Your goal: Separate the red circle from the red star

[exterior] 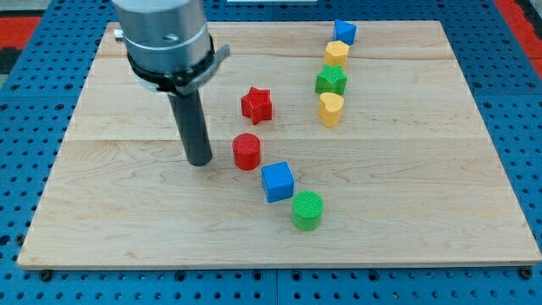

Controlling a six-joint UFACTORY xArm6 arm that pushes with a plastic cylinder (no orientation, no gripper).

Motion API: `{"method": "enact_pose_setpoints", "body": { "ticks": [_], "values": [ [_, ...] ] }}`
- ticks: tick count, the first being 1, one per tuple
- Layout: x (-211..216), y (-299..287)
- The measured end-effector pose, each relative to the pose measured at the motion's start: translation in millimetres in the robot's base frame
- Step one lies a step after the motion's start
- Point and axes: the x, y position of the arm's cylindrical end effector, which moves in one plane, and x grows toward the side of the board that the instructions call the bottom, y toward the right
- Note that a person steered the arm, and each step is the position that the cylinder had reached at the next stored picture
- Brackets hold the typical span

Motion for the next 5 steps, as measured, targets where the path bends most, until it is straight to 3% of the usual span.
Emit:
{"method": "enact_pose_setpoints", "body": {
  "ticks": [2, 5],
  "values": [
    [-28, 60],
    [-19, 122]
  ]
}}
